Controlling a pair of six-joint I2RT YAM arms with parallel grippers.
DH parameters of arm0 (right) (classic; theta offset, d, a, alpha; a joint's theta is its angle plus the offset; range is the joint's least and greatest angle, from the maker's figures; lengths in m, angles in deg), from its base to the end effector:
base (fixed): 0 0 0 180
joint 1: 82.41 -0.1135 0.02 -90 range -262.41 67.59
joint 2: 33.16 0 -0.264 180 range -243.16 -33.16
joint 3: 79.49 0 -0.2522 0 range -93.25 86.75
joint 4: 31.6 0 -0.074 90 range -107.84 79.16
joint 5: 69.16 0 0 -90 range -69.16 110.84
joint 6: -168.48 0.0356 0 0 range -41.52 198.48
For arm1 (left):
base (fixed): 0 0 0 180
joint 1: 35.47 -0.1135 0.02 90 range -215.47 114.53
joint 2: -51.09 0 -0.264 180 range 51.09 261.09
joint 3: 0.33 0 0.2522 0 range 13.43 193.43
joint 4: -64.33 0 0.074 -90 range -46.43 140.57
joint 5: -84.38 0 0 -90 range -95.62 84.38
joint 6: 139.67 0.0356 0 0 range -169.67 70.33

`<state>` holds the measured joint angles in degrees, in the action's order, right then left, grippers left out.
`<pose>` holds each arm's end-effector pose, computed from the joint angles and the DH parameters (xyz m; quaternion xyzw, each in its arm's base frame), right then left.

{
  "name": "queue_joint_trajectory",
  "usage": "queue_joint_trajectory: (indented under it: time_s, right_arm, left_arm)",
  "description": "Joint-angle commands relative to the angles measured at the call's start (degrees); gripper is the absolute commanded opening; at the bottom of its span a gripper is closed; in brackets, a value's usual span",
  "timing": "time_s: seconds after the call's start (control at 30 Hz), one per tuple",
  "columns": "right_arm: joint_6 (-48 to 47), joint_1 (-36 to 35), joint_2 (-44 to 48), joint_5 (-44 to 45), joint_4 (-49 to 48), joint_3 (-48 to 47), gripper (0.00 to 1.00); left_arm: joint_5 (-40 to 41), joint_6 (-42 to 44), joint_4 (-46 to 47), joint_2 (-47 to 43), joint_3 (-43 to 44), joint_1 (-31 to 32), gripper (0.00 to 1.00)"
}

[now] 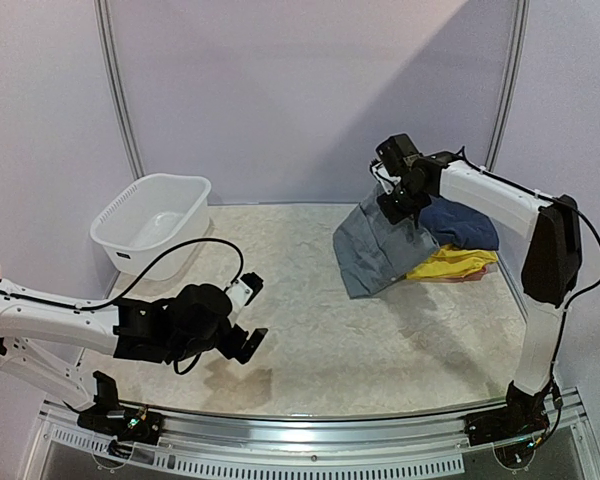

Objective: Fold and stack the mixed laundry pile
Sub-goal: Place the square-folded shirt at the corner of the board.

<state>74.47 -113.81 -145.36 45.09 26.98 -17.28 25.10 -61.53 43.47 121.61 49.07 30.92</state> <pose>0.3788 0.2141 0.2975 -0.2185 0.9035 -0.1201 0.3486 0.1148 -0.2172 0.2015 0.3077 0.8324 -0.0599 0.4571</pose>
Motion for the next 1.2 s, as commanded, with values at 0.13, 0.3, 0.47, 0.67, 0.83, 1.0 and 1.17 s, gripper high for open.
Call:
queue_joint_trajectory:
  time_s: [0.13,0.3,0.47,0.67,0.83,1.0,1.17]
  right_arm:
    - [-4.2,0.41,6.44,3.3,0.86,-5.08,0.0]
    - [-4.72,0.43,9.09,3.12,1.44,-6.28,0.0]
    - [-5.01,0.42,10.96,4.49,2.34,-8.08,0.0]
    - [-5.77,0.77,12.77,6.54,2.47,-10.17,0.0]
    - [-5.17,2.83,13.52,6.55,2.34,-10.27,0.0]
    - [-4.44,6.48,12.94,5.99,1.79,-9.46,0.0]
    - [-4.51,10.95,11.13,3.3,0.94,-9.36,0.0]
  left_arm:
    - [0.44,0.21,1.2,0.86,-0.01,-1.25,1.0]
    - [-0.03,0.32,1.57,1.08,0.03,-1.35,1.0]
    - [-0.46,0.34,1.59,1.3,0.09,-1.35,1.0]
    - [-0.66,0.08,1.42,0.8,-0.05,-1.35,0.99]
    - [-0.83,0.01,1.47,0.59,-0.21,-1.35,1.0]
    - [-1.17,0.04,1.69,0.75,-0.15,-1.35,1.0]
    - [-1.41,0.08,1.88,1.02,-0.17,-1.35,1.0]
